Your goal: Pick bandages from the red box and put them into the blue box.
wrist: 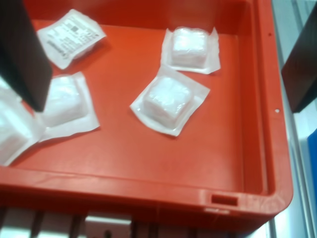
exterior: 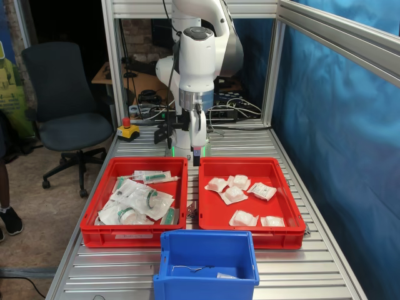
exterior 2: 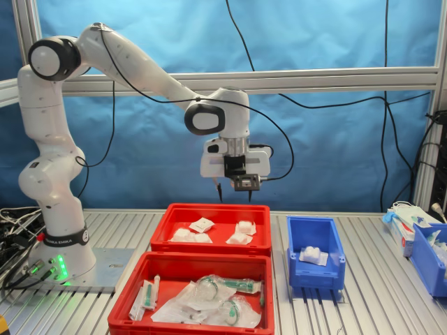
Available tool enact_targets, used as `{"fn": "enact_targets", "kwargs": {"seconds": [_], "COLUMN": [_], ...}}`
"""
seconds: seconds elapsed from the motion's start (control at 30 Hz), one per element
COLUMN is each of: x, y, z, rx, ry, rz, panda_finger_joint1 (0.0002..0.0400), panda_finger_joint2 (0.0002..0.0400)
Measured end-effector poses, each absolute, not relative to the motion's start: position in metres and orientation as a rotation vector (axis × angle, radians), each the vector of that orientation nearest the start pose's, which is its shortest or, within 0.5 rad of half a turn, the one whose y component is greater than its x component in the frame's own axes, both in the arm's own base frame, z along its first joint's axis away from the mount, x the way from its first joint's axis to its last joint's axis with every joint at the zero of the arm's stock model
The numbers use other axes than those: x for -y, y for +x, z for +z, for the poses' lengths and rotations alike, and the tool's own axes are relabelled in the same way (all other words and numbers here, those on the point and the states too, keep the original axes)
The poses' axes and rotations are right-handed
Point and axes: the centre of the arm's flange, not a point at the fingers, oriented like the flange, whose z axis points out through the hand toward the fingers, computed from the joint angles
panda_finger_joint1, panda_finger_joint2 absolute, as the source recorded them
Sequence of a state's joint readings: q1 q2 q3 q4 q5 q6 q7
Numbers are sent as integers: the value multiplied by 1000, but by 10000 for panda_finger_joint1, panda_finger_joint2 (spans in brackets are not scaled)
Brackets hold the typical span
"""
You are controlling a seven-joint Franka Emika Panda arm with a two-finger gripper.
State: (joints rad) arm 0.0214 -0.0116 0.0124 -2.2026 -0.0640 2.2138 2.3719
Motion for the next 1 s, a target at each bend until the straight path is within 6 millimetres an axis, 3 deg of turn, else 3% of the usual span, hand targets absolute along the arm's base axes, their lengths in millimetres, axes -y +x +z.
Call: {"fn": "enact_targets", "kwargs": {"seconds": [0.53, 1.0], "x": [-43, -62], "y": [550, 575], "z": [330, 300], "rx": [-2874, -2927], "ry": [-1278, -1215], "rz": [-35, -17], "panda_finger_joint1": [400, 400], "panda_finger_joint2": [400, 400]}}
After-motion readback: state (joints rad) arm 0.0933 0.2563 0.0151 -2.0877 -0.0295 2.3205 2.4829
